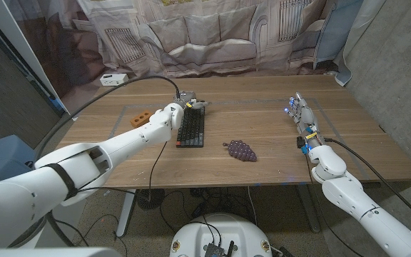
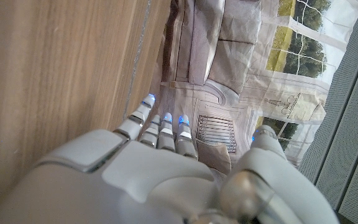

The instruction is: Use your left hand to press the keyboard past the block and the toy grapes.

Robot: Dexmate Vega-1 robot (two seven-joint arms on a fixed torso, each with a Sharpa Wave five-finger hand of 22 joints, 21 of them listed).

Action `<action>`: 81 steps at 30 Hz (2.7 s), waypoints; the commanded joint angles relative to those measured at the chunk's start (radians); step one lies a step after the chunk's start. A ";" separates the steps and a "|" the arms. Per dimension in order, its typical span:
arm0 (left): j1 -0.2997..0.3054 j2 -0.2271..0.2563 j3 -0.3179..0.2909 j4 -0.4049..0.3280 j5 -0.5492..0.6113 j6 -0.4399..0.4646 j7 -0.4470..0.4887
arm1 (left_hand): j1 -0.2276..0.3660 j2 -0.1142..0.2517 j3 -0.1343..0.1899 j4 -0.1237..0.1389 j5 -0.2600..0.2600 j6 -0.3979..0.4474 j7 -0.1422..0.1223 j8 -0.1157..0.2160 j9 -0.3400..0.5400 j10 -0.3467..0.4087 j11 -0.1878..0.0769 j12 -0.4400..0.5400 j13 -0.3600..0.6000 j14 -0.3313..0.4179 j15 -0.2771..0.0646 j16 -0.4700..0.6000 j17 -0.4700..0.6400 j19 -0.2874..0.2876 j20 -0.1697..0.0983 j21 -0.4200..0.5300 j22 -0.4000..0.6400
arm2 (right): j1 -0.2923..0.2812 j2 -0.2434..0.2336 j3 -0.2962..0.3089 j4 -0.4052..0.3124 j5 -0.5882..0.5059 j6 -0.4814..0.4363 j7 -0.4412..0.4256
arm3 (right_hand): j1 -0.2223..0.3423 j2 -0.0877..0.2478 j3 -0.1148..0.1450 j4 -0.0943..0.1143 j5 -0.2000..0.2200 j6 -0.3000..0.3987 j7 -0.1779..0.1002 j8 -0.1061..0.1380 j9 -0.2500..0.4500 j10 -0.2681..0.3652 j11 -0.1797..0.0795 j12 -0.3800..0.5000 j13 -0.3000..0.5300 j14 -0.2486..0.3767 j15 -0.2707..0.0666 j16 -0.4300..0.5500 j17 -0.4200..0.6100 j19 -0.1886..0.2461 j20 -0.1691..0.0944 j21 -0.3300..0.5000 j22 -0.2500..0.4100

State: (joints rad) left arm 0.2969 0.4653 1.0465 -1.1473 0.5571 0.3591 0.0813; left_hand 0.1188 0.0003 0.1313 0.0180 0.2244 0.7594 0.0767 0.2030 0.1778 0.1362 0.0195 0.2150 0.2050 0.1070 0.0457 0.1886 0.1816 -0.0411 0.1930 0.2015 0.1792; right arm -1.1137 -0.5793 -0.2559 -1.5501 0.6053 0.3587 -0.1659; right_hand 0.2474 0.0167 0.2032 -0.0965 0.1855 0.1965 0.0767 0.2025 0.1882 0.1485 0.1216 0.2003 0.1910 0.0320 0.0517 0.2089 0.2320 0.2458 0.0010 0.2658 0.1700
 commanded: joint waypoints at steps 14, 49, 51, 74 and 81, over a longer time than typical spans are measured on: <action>0.016 0.025 -0.030 -0.065 0.012 0.022 0.013 | 0.001 0.008 -0.002 -0.005 0.000 0.007 -0.003 0.002 0.007 0.015 0.000 0.005 0.000 0.006 -0.006 0.004 0.002 0.000 -0.001 0.002 0.005 | -0.013 -0.004 0.005 -0.018 -0.002 0.000 -0.010 | 0.000 0.011 -0.003 -0.001 0.000 0.009 0.001 -0.003 0.002 0.008 0.001 0.002 0.003 0.007 0.004 0.002 0.001 0.009 0.001 -0.007 0.002; 0.052 0.067 -0.070 -0.170 0.035 0.054 0.015 | 0.015 0.022 -0.006 -0.013 -0.006 -0.250 -0.095 -0.040 0.011 0.071 0.018 0.021 0.003 0.026 0.025 0.008 0.003 0.001 0.009 0.002 0.005 | -0.032 -0.002 0.008 -0.044 -0.020 0.003 -0.032 | -0.002 0.023 -0.003 -0.001 0.001 0.011 0.000 -0.004 0.002 0.011 0.000 0.002 0.003 0.009 0.003 0.003 -0.002 0.017 0.001 -0.018 0.002; 0.058 0.070 -0.076 -0.175 0.033 0.052 0.021 | 0.019 0.024 -0.006 -0.015 -0.007 -0.317 -0.102 -0.041 0.011 0.073 0.017 0.020 0.004 0.029 0.026 0.008 0.003 0.004 0.010 0.002 0.005 | -0.032 -0.002 0.008 -0.043 -0.021 0.005 -0.031 | -0.003 0.022 -0.004 -0.001 0.001 0.011 0.000 -0.004 0.002 0.012 0.000 0.002 0.002 0.012 0.004 0.004 -0.002 0.019 0.002 -0.017 0.002; 0.161 0.148 -0.203 -0.339 -0.066 0.026 0.040 | 0.031 0.028 -0.010 -0.025 -0.010 -0.527 -0.131 -0.025 0.006 0.061 0.016 0.012 0.007 0.027 0.013 0.004 0.003 0.033 0.016 0.007 0.005 | -0.026 -0.002 0.011 -0.040 -0.025 0.021 -0.019 | -0.003 0.019 -0.007 -0.004 0.000 0.015 0.002 -0.003 0.002 0.016 0.000 0.003 0.003 0.013 0.006 0.003 -0.005 0.025 0.003 -0.024 0.002; 0.195 0.169 -0.246 -0.386 -0.108 0.011 0.047 | 0.030 0.027 -0.012 -0.026 -0.011 -0.526 -0.113 -0.022 0.006 0.060 0.019 0.011 0.007 0.025 0.017 0.003 0.003 0.034 0.017 0.007 0.005 | -0.024 -0.005 0.014 -0.040 -0.017 0.019 -0.011 | -0.003 0.019 -0.008 -0.005 0.000 0.015 0.002 -0.003 0.002 0.015 0.001 0.003 0.003 0.013 0.005 0.003 -0.005 0.026 0.003 -0.025 0.002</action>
State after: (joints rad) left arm 0.4414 0.6009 0.8668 -1.4619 0.5140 0.3936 0.1230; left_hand 0.1451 0.0265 0.1188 -0.0001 0.2167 0.2337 -0.0476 0.1743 0.1812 0.1980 0.0357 0.2273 0.2071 0.1320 0.0603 0.1924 0.1818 -0.0174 0.2066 0.2015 0.1792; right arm -1.1420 -0.5808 -0.2460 -1.5932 0.5801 0.3785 -0.1875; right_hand 0.2425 0.0293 0.1990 -0.1007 0.1855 0.2037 0.0767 0.1996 0.1882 0.1573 0.1196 0.2003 0.1910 0.0358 0.0555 0.2089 0.2278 0.2629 0.0054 0.2438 0.1698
